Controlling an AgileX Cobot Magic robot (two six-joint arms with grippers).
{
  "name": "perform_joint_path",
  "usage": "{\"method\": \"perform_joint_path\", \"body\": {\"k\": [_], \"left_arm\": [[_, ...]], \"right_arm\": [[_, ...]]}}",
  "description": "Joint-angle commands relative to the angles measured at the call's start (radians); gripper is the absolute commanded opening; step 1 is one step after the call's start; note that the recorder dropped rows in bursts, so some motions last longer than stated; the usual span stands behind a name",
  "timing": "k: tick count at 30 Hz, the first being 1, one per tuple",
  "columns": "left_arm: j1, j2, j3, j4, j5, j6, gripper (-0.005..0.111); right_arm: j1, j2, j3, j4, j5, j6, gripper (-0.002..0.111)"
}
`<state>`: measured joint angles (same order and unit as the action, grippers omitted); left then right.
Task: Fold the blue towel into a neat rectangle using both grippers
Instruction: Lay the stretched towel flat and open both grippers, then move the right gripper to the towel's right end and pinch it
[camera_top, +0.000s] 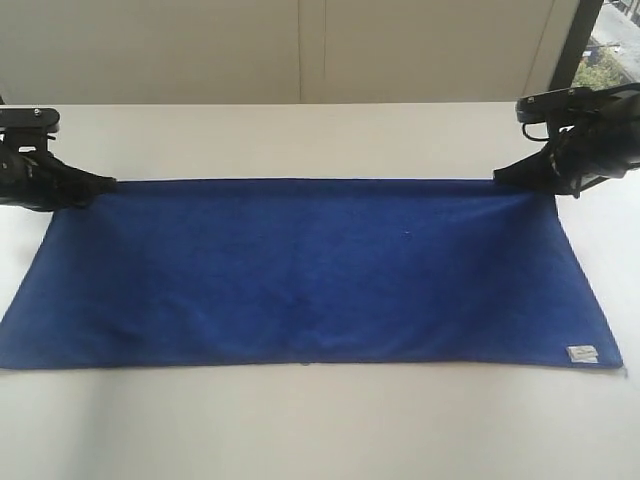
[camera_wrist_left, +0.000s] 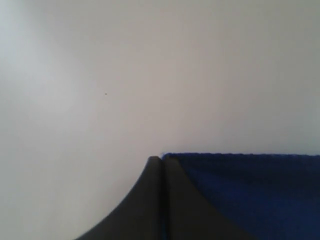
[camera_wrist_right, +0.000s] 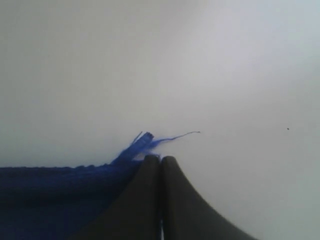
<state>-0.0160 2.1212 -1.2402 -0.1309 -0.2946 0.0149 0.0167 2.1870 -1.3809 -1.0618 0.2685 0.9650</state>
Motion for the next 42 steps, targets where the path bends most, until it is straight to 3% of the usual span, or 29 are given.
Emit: {"method": "perform_joint_path", "body": {"k": [1,11,14,19,22,26,28,29,31,35,37,42], "left_arm": [[0.000,0.019,-0.019,-0.002,0.019,-0.072,0.000],[0.000,0.020,-0.019,-0.002,0.015,-0.071,0.003],[0.000,0.020,-0.019,-0.002,0.015,-0.071,0.021],[0.003,0.020,-0.019,-0.002,0.004,-0.069,0.056],[0.004,0.008,-0.019,-0.002,0.011,-0.069,0.065],[0.004,-0.100,-0.019,-0.002,0.104,-0.067,0.064],[0.004,-0.169,-0.019,-0.002,0.181,-0.065,0.064],[0.004,-0.219,-0.019,-0.002,0.255,-0.065,0.064],[0.004,-0.297,-0.019,-0.002,0.412,-0.060,0.058],[0.004,-0.449,-0.019,0.043,0.766,-0.060,0.021],[0.004,-0.498,-0.017,0.058,0.928,-0.060,0.002],[0.004,-0.594,0.013,0.072,1.125,-0.060,0.000]], "right_arm": [[-0.026,-0.001,-0.004,-0.013,-0.005,0.007,0.000],[-0.028,0.006,-0.005,-0.013,-0.043,0.007,0.001],[-0.028,0.006,-0.005,-0.013,-0.063,0.007,0.009],[-0.028,0.006,-0.005,-0.013,-0.067,0.007,0.035],[-0.028,0.001,-0.005,-0.011,-0.028,0.007,0.048],[-0.028,-0.103,-0.001,0.046,0.108,0.011,0.049],[-0.026,-0.186,0.011,0.185,0.111,-0.128,0.049],[-0.026,-0.242,0.011,0.355,0.151,-0.282,0.046],[-0.026,-0.316,0.011,0.560,0.275,-0.546,0.033],[-0.026,-0.432,0.011,0.918,0.632,-1.050,0.002],[-0.026,-0.463,0.030,1.042,0.704,-1.103,0.000],[-0.026,-0.543,0.143,1.117,0.719,-1.104,0.000]]}}
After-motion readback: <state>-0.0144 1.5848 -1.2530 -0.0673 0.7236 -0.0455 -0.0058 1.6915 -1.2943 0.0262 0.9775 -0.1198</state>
